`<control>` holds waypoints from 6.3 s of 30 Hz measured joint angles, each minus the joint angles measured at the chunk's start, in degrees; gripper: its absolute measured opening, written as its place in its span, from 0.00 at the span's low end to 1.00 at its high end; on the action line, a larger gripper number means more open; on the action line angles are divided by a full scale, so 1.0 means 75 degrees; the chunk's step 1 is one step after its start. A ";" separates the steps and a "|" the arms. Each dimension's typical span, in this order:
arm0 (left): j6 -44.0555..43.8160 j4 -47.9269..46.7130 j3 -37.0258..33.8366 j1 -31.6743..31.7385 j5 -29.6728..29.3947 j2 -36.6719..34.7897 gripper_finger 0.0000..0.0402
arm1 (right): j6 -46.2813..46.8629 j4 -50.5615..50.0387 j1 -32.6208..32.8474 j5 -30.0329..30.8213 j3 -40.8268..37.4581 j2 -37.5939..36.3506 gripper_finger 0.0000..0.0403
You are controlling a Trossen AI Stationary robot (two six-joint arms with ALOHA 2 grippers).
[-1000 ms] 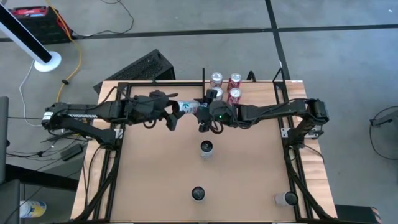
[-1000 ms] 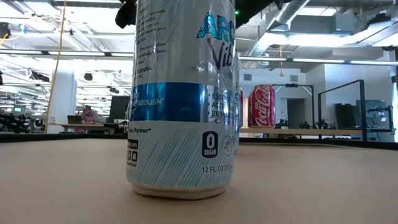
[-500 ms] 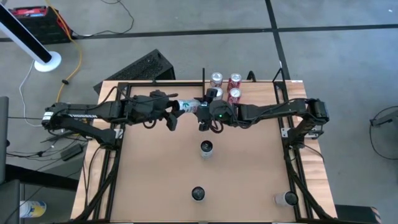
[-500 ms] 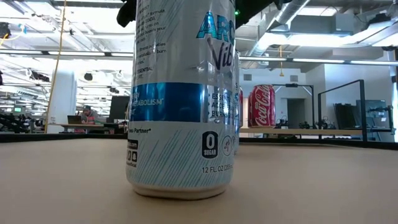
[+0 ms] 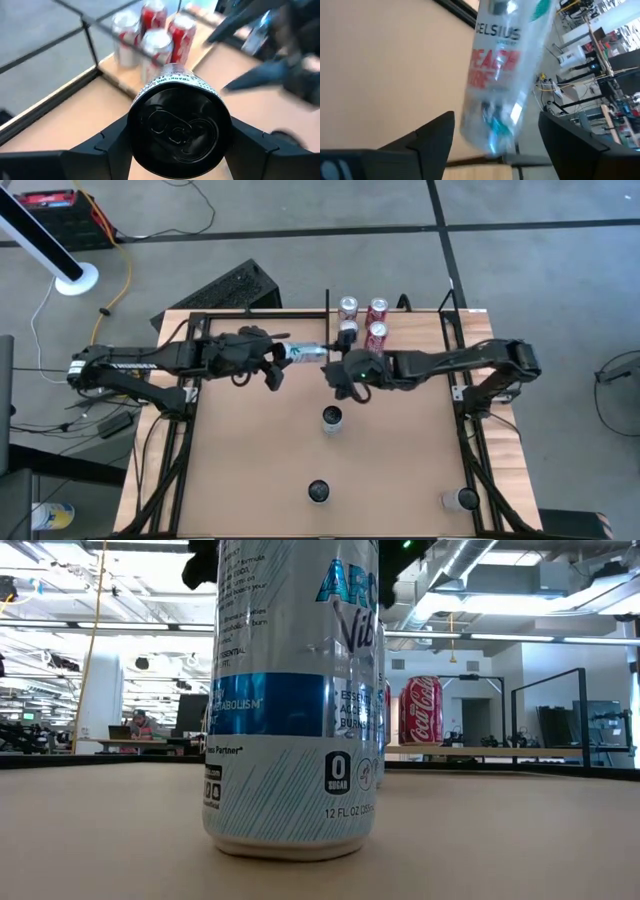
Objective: Place canned beverage on shelf
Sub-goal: Put the left white-pink soda can on the shelf
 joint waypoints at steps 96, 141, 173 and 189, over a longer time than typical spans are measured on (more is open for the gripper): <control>0.1616 -0.4882 0.0676 0.5281 -0.1777 -0.1092 0.91 | 0.4208 0.3056 -0.0976 -0.6466 0.6283 0.6694 0.82; 0.1807 -0.4843 0.0676 0.5281 -0.1476 -0.1089 0.91 | 0.3303 0.2213 -0.1005 -0.6407 0.7227 0.7430 0.93; 0.1787 -0.4863 0.0676 0.5278 -0.1443 -0.1087 0.91 | 0.3340 0.0823 -0.1402 -0.6415 0.7207 0.6337 0.68; 0.1791 -0.4861 0.0673 0.5278 -0.1434 -0.1086 0.91 | 0.2642 -0.3100 -0.2221 -0.6388 0.7222 0.2893 0.68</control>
